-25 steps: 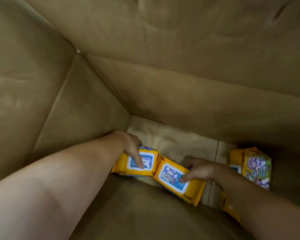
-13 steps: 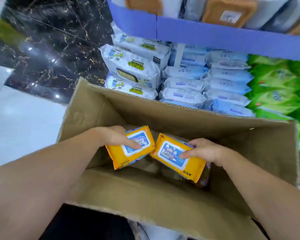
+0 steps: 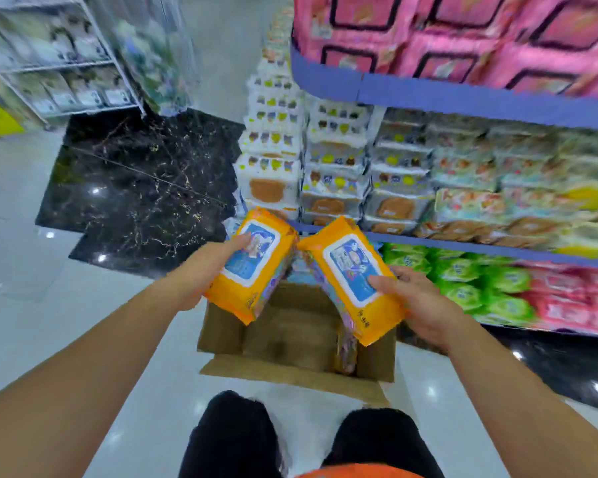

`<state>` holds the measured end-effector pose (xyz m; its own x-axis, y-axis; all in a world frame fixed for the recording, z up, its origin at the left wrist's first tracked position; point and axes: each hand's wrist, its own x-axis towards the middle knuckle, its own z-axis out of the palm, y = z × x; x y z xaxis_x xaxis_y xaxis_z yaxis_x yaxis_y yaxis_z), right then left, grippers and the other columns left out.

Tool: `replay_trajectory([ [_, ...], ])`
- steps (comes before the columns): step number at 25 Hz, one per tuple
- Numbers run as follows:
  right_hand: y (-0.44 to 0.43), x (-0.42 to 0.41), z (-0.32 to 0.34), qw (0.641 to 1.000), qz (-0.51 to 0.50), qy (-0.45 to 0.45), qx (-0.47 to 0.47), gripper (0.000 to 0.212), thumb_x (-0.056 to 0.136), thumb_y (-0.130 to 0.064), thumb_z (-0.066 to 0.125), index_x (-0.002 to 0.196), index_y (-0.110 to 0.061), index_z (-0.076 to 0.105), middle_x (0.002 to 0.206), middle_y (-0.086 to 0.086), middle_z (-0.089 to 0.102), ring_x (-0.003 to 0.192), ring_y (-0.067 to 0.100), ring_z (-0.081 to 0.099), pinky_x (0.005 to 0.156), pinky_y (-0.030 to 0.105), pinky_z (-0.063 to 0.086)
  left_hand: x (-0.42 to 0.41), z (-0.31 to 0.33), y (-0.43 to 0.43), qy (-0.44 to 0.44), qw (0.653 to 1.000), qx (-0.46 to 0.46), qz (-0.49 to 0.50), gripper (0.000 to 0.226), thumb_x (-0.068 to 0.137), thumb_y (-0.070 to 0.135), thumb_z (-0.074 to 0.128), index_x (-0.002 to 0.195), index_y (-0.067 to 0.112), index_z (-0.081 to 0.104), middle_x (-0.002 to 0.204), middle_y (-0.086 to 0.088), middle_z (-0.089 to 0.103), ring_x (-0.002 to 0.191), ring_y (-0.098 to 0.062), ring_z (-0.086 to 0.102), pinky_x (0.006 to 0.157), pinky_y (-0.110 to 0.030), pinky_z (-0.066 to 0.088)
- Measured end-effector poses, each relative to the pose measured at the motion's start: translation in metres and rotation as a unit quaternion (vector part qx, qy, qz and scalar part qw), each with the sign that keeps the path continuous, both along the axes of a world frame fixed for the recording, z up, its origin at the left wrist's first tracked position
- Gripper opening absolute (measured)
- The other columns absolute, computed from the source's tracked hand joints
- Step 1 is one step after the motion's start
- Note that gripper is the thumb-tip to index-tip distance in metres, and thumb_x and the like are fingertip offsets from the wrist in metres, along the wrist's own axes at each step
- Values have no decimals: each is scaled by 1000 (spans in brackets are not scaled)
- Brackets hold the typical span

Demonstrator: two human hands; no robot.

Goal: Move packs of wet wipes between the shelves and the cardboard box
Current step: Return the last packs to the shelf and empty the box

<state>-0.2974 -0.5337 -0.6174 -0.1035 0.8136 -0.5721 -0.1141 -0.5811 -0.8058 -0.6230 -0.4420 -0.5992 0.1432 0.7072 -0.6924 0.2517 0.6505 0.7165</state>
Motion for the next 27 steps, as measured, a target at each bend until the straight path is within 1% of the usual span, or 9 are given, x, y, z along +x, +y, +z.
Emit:
replay_trajectory([
  [2,-2,3,55,997,-63,25,38,50,70,-22,81,115,-2,68,101,14,78,80,22,77,67,32,62,16,56,-3,-53,997,24,57,36,97,46,59,93,15,76,88,-7,80,65,-16,76,63,-29,61],
  [4,-3,2,96,990,-117,40,73,56,72,-24,80,122,-2,66,106,15,77,86,24,77,72,35,63,30,99,-5,-106,990,37,90,38,96,48,60,104,14,76,92,-9,80,78,-22,78,76,-39,63],
  [6,-2,-3,132,982,-145,27,115,86,56,-43,92,128,-5,64,115,15,75,100,29,74,83,43,61,40,132,-6,-155,982,59,88,40,94,48,63,117,16,73,105,-11,79,96,-28,77,95,-51,57],
  [9,-8,-16,177,969,-191,4,159,111,37,-60,95,130,-10,62,120,13,73,109,31,71,89,46,56,51,171,-2,-227,968,98,50,38,92,39,66,124,18,69,113,-8,77,106,-28,74,101,-53,53],
  [13,-36,-20,220,937,-284,6,202,111,30,-59,96,126,-12,64,115,11,76,101,27,74,73,38,61,76,205,-5,-303,948,97,-4,61,77,32,73,133,13,61,122,-11,74,109,-30,73,84,-48,62],
  [17,-71,-3,249,908,-357,11,219,106,37,-51,97,130,-12,63,119,12,74,106,32,72,75,43,62,110,228,-12,-330,938,93,-58,46,84,27,70,129,17,65,120,-8,75,104,-29,75,83,-48,61],
  [22,-112,45,273,879,-412,-10,238,106,38,-53,97,130,-14,63,121,13,73,107,35,71,82,51,60,176,253,-34,-348,926,103,-108,51,85,24,71,133,10,62,119,-18,73,64,-24,74,52,-34,58],
  [24,-122,70,285,870,-421,-11,256,107,37,-53,97,131,-15,63,121,13,73,107,36,71,84,54,59,207,267,-44,-351,923,111,-109,49,85,21,71,131,8,63,118,-20,73,60,-23,73,47,-32,56],
  [27,-140,120,299,860,-433,-8,272,74,62,-40,86,128,-13,64,114,13,75,87,31,76,57,37,60,262,286,-59,-341,921,139,-125,45,90,21,69,131,4,63,108,-22,72,51,-18,68,45,-28,53],
])
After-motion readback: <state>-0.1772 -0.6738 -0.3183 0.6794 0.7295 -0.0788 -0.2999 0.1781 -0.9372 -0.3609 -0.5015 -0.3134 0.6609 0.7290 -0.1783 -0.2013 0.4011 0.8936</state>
